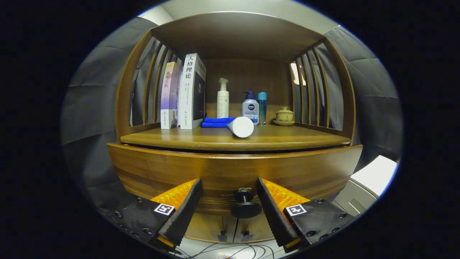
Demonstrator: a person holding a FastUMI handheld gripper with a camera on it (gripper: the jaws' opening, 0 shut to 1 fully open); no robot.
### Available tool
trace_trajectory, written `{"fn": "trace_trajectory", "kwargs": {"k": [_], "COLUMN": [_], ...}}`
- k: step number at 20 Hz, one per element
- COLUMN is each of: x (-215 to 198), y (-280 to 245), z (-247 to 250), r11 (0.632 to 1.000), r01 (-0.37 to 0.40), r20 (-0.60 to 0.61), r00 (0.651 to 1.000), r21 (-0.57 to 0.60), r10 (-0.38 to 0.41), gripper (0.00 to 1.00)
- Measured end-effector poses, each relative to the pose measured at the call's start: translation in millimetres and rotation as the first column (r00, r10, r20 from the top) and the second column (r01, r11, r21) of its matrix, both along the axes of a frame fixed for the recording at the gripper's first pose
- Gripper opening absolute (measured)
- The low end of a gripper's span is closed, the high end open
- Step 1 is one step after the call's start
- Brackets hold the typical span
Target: Pull open the drawer, take out the items inside it, and place them on the countertop above the cabinet.
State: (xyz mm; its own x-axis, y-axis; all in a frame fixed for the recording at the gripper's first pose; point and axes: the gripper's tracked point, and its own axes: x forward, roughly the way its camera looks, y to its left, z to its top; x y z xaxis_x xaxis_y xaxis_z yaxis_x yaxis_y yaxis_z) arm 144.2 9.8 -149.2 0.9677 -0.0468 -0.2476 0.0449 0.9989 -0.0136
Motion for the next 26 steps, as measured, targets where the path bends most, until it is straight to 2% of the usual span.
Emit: {"fn": "trace_trajectory", "kwargs": {"k": [5, 9, 12, 23, 26], "x": [22, 22, 15, -72, -95], "y": [-4, 1, 0, 2, 0], "z": [-2, -1, 18, 107, 123], "r11": [1.000, 0.999, 1.000, 0.998, 0.999], "r01": [-0.010, -0.018, -0.025, 0.023, 0.033], "r20": [0.002, 0.039, 0.054, 0.121, 0.128], "r00": [1.000, 0.999, 0.998, 0.992, 0.991], "r21": [0.015, 0.043, 0.002, 0.054, 0.009], "r10": [0.010, 0.017, 0.025, -0.030, -0.034], "gripper": [0.97, 0.97, 0.97, 0.96, 0.96]}}
